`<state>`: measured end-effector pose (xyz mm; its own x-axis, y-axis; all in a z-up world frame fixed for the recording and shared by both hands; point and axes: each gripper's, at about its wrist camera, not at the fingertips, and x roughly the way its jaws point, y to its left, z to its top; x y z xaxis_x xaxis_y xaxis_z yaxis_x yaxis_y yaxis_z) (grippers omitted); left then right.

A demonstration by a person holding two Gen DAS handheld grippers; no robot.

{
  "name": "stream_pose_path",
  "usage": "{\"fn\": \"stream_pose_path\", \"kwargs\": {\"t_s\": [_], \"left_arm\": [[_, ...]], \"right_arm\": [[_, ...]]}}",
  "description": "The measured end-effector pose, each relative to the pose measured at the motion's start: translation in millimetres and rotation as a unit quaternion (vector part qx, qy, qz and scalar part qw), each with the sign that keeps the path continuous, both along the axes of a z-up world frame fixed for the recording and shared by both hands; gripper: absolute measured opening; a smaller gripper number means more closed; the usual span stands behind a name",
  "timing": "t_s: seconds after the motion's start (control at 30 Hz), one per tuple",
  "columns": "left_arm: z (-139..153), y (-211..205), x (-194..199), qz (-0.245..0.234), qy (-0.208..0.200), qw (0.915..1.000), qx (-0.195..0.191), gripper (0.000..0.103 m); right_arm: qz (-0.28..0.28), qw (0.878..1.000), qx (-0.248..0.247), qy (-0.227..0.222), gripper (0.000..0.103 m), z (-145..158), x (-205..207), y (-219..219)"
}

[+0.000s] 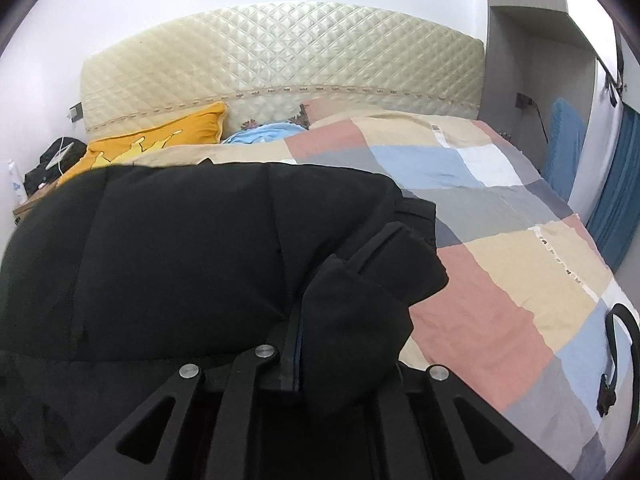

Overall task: Fold large clothes
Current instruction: 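Lay the sleeve onto the jacket body and open the left tool, then move both tools to the jacket hem edge and grasp it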

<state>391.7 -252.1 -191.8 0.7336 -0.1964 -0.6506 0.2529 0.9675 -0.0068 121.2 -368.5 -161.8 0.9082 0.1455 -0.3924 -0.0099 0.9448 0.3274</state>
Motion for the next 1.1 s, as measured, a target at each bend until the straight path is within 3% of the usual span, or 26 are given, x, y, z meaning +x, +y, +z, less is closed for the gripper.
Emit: {"fn": "stream_pose_path", "kwargs": {"t_s": [0.13, 0.27, 0.37, 0.5, 0.83, 1.1], "left_arm": [[19.4, 0.5, -17.9, 0.003, -0.03, 0.9992, 0.028, 0.019], [31.8, 5.4, -32.9, -0.014, -0.026, 0.9983, 0.051, 0.037], [46.1, 20.4, -42.8, -0.007, -0.024, 0.9989, 0.041, 0.054], [77.0, 40.0, -62.3, -0.003, -0.042, 0.9988, 0.026, 0.067], [152.2, 116.8, -121.5, 0.011, -0.069, 0.9955, -0.064, 0.068], [177.1, 180.7, -187.5, 0.046, -0.096, 0.9936, -0.038, 0.068]], "right_arm": [[-0.008, 1.0, -0.001, 0.0, 0.081, -0.1, -1.6, -3.7], [-0.014, 1.0, -0.001, -0.006, 0.081, 2.9, -4.0, -5.6], [-0.016, 1.0, -0.005, -0.006, 0.08, 2.8, -4.8, -4.8], [-0.019, 1.0, -0.01, -0.006, 0.08, 2.4, -4.1, -3.0], [-0.001, 0.999, -0.039, -0.027, 0.08, 18.1, -22.4, 17.3], [0.031, 0.996, -0.06, -0.054, 0.08, 30.7, -37.6, 43.7]]}}
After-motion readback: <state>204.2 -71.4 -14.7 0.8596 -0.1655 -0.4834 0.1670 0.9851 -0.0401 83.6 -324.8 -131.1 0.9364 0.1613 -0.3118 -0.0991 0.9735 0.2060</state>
